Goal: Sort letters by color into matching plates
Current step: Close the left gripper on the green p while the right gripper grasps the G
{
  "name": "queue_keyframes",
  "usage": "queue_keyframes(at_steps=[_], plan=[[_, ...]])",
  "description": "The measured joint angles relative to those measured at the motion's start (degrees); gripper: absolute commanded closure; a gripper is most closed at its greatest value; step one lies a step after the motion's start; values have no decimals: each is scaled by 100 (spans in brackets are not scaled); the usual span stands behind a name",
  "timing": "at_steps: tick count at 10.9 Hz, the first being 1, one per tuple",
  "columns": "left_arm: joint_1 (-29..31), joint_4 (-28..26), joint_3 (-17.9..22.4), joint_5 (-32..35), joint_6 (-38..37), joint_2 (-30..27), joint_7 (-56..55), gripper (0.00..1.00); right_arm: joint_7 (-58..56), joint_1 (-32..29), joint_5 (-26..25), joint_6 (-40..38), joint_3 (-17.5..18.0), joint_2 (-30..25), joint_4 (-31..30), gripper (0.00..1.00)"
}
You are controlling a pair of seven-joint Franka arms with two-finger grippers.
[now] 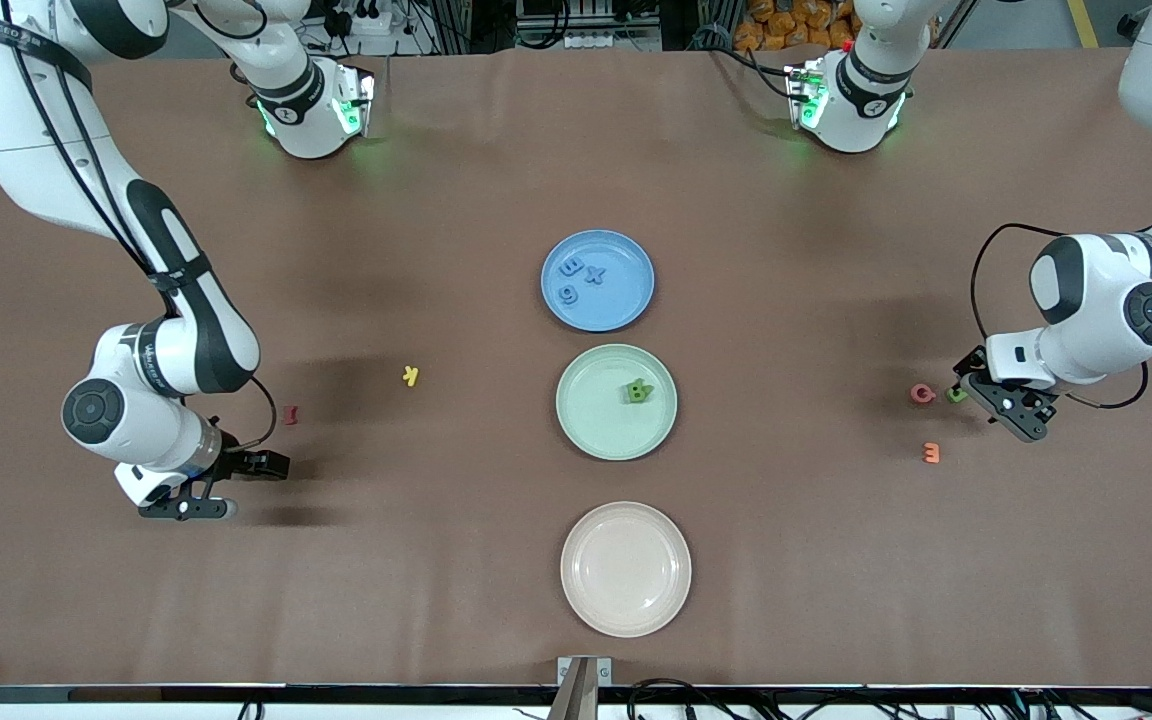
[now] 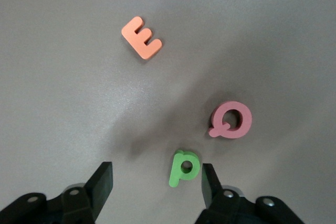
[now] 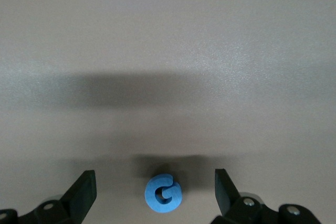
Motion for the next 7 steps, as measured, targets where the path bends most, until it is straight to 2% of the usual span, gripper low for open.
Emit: queue_keyframes(at_steps=[7], plan=[[12, -161, -3, 0, 6, 28, -1, 38, -27, -21, -152, 421, -16, 99, -252, 0]])
